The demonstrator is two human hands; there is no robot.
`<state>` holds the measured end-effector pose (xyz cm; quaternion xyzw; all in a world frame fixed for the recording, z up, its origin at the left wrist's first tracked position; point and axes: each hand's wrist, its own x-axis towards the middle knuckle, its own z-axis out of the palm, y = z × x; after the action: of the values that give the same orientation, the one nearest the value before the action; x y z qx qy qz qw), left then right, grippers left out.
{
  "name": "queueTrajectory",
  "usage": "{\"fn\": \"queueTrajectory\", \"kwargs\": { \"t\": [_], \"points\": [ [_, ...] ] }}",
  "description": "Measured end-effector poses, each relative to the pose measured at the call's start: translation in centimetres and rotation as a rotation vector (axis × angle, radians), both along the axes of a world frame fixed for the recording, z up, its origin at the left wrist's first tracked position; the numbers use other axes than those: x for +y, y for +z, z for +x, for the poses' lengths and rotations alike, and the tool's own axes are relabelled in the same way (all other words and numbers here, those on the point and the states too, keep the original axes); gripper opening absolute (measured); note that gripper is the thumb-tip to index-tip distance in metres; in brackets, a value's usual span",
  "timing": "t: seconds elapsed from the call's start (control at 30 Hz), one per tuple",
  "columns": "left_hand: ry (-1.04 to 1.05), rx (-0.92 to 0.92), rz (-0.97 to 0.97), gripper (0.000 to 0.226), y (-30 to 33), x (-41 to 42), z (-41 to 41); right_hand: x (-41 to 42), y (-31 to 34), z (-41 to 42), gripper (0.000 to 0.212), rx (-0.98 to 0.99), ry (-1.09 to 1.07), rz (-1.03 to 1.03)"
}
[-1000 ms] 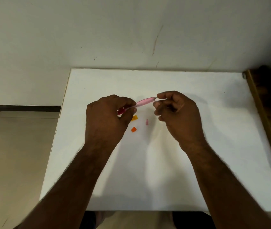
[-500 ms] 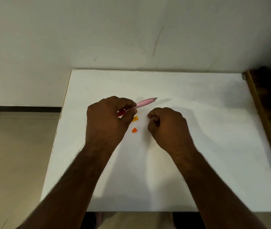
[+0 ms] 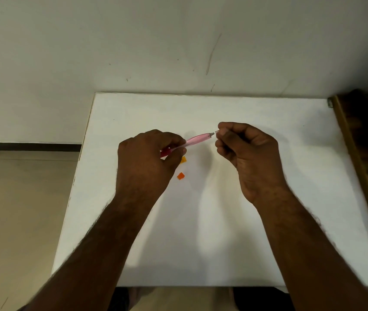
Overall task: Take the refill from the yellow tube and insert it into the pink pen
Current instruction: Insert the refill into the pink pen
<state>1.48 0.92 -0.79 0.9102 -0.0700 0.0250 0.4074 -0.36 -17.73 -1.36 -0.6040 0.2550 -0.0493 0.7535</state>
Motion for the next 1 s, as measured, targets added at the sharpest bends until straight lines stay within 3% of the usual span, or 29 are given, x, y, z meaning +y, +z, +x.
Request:
{"fn": "queueTrajectory", "kwargs": {
  "t": [0.23, 0.73, 0.9, 1.0],
  "points": [
    [-0.005, -0.01, -0.003, 0.014, -0.3, -0.1, -0.1, 0.0, -0.3, -0.1, 0.015, 0.002, 0.057, -0.11],
    [-0.038, 0.028, 0.028, 0.013, -0.9, -0.4, -0.3, -0.6, -0.5, -0.1, 0.017, 0.032, 0.133, -0.051],
    [0.005, 0.073, -0.044, 0.011, -0.7, -1.5, -0.6, 0.7, -0.2, -0.1, 0.04, 0.047, 0.137, -0.009],
    [-0.037, 0.065, -0.044, 0.014, -0.7, -2.5, -1.1, 1.5, -0.2, -0.2, 0.046, 0.075, 0.145, -0.108]
  ]
}}
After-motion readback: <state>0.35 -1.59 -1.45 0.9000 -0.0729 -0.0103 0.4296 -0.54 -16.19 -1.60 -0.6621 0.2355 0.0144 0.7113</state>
